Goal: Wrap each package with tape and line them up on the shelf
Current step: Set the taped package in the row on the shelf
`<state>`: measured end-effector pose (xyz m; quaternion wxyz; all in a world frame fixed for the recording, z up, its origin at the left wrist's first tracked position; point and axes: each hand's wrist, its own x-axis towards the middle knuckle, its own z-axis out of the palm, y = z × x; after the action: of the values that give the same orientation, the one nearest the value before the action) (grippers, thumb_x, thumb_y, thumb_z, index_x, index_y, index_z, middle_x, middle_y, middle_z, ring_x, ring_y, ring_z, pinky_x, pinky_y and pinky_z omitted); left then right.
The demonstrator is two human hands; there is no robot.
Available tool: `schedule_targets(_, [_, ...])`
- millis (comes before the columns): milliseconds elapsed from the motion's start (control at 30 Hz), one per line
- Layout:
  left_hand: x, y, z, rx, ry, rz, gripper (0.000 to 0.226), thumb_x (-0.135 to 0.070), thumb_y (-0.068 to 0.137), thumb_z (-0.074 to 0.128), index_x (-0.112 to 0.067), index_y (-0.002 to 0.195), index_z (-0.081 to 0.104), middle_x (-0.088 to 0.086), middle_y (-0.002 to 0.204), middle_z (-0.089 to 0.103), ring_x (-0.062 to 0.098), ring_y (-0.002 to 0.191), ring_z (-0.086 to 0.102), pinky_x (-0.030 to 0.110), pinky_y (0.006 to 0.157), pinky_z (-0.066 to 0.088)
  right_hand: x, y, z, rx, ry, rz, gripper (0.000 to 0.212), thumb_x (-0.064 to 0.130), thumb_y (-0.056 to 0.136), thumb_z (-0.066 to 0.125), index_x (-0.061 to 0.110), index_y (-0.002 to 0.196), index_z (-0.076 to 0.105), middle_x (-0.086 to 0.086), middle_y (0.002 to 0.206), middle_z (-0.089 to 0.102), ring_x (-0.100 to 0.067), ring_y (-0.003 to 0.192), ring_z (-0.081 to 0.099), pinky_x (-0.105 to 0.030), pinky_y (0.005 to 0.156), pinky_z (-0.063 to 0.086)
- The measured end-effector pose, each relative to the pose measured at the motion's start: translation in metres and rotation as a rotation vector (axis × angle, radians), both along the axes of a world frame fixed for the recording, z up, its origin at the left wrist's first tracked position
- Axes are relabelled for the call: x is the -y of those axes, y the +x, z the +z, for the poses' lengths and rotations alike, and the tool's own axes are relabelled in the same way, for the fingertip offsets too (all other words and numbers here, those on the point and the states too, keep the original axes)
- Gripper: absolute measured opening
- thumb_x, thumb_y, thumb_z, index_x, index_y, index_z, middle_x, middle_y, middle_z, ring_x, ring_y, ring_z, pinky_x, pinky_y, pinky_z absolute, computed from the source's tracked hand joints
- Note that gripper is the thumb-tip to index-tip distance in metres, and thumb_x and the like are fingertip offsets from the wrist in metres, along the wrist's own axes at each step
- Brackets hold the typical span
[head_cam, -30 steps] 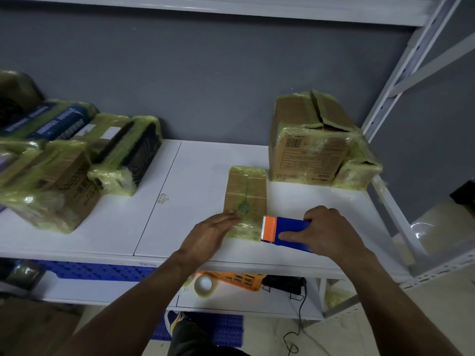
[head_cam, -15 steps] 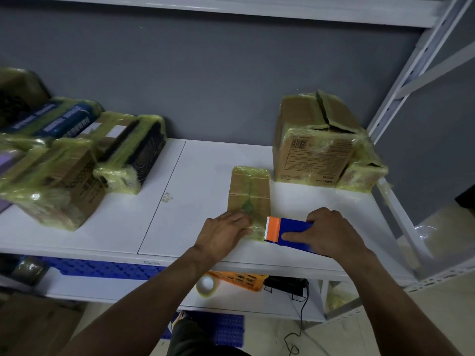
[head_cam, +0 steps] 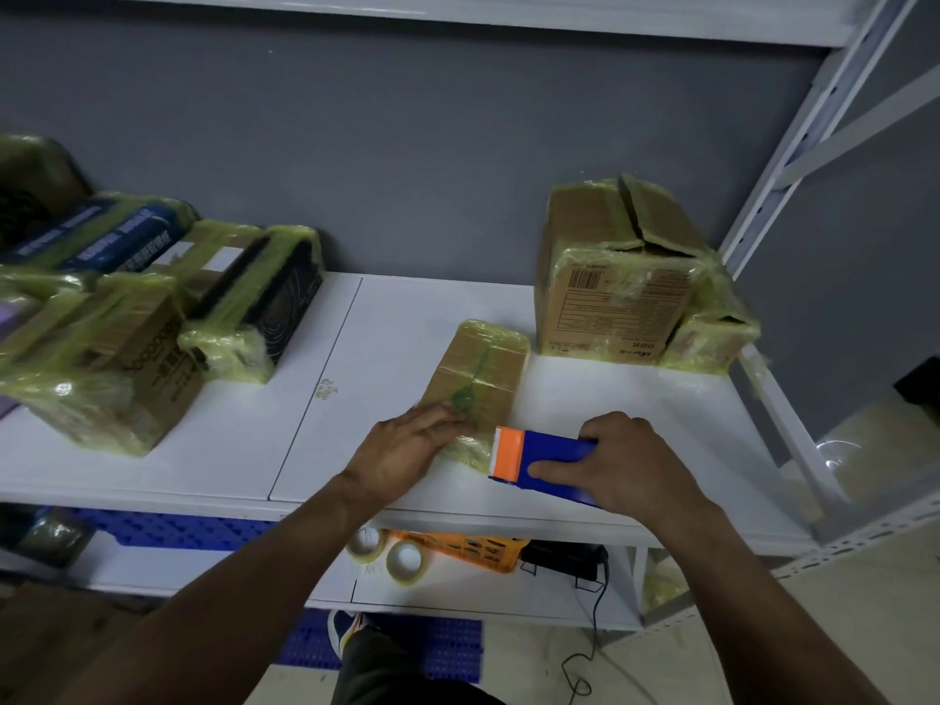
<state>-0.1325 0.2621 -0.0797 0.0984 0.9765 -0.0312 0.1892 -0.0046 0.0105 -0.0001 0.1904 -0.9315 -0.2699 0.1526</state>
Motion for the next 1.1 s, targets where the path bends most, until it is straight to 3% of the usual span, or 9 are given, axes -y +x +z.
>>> schedule_targets(100, [0.002, -0.002, -0.005, 0.047, 0.092, 0.067, 0.070, 0.014, 0.064, 0.081, -0.025, 0.121, 0.074, -0.004, 0.127, 0.071, 0.019, 0.121, 0.066, 0.051, 0.094, 0.057, 0.004, -0.002, 0.002, -0.008, -0.016, -0.003, 0.061, 0.081, 0.061, 0.078, 0.025, 0.079, 0.060, 0.011, 0.077, 0.062, -0.005, 0.071, 0.062, -0.020, 0.055, 0.041])
schedule_targets(233, [-0.002, -0.005, -0.012, 0.123, 0.032, 0.145, 0.073, 0.024, 0.060, 0.074, -0.020, 0.118, 0.076, -0.004, 0.126, 0.071, 0.020, 0.122, 0.065, 0.049, 0.104, 0.052, 0.014, 0.001, 0.003, 0.018, -0.054, -0.022, 0.063, 0.082, 0.061, 0.078, 0.026, 0.081, 0.057, 0.012, 0.078, 0.061, -0.005, 0.071, 0.061, -0.019, 0.057, 0.042])
schedule_targets(367, [0.005, -0.005, -0.009, -0.022, -0.029, 0.169, 0.077, 0.024, 0.070, 0.061, -0.021, 0.131, 0.067, -0.004, 0.138, 0.064, 0.018, 0.133, 0.057, 0.049, 0.115, 0.038, 0.016, 0.003, 0.001, 0.035, -0.056, -0.038, 0.059, 0.080, 0.065, 0.078, 0.028, 0.081, 0.055, 0.014, 0.077, 0.059, -0.005, 0.072, 0.060, -0.019, 0.058, 0.042])
schedule_targets(467, [0.009, -0.004, -0.004, -0.123, -0.017, 0.155, 0.053, -0.016, 0.096, 0.063, -0.037, 0.143, 0.052, -0.008, 0.145, 0.058, 0.018, 0.138, 0.051, 0.048, 0.113, 0.043, 0.016, 0.004, -0.003, 0.023, -0.067, -0.055, 0.058, 0.078, 0.067, 0.078, 0.028, 0.080, 0.052, 0.015, 0.077, 0.056, -0.005, 0.071, 0.059, -0.019, 0.058, 0.041])
schedule_targets(500, [0.010, -0.003, -0.002, -0.171, 0.000, 0.156, 0.048, -0.032, 0.102, 0.056, -0.042, 0.148, 0.045, -0.008, 0.147, 0.054, 0.019, 0.139, 0.048, 0.049, 0.114, 0.041, 0.016, 0.005, -0.005, 0.020, -0.065, -0.059, 0.058, 0.077, 0.067, 0.079, 0.028, 0.080, 0.052, 0.015, 0.076, 0.057, -0.005, 0.070, 0.059, -0.019, 0.057, 0.040])
schedule_targets(567, [0.012, 0.002, 0.000, -0.246, 0.041, 0.189, 0.045, -0.044, 0.106, 0.042, -0.050, 0.150, 0.037, -0.012, 0.150, 0.046, 0.018, 0.141, 0.043, 0.047, 0.116, 0.037, 0.015, 0.006, -0.007, 0.020, -0.062, -0.065, 0.058, 0.077, 0.066, 0.079, 0.028, 0.078, 0.052, 0.014, 0.076, 0.057, -0.004, 0.070, 0.059, -0.018, 0.056, 0.040])
schedule_targets(767, [0.012, 0.003, 0.005, -0.247, 0.046, 0.232, 0.040, -0.039, 0.106, 0.041, -0.051, 0.144, 0.047, -0.017, 0.147, 0.049, 0.016, 0.140, 0.043, 0.043, 0.105, 0.046, 0.015, 0.005, -0.004, -0.017, -0.037, -0.072, 0.057, 0.076, 0.065, 0.081, 0.027, 0.079, 0.055, 0.013, 0.077, 0.059, -0.006, 0.072, 0.061, -0.019, 0.058, 0.043])
schedule_targets(1000, [0.006, 0.005, 0.003, -0.258, -0.025, 0.212, 0.040, -0.037, 0.107, 0.043, -0.046, 0.145, 0.050, -0.014, 0.151, 0.046, 0.014, 0.143, 0.039, 0.042, 0.122, 0.027, 0.025, -0.006, 0.003, -0.039, 0.038, -0.055, 0.056, 0.076, 0.064, 0.081, 0.029, 0.077, 0.055, 0.015, 0.074, 0.058, -0.004, 0.072, 0.062, -0.018, 0.056, 0.038])
schedule_targets(1100, [0.009, 0.002, 0.002, -0.264, -0.068, 0.218, 0.040, -0.033, 0.106, 0.048, -0.046, 0.144, 0.052, -0.012, 0.150, 0.047, 0.014, 0.141, 0.041, 0.045, 0.111, 0.043, 0.026, -0.008, 0.005, -0.051, 0.020, -0.056, 0.055, 0.076, 0.065, 0.081, 0.029, 0.078, 0.055, 0.015, 0.075, 0.058, -0.003, 0.071, 0.061, -0.017, 0.056, 0.038])
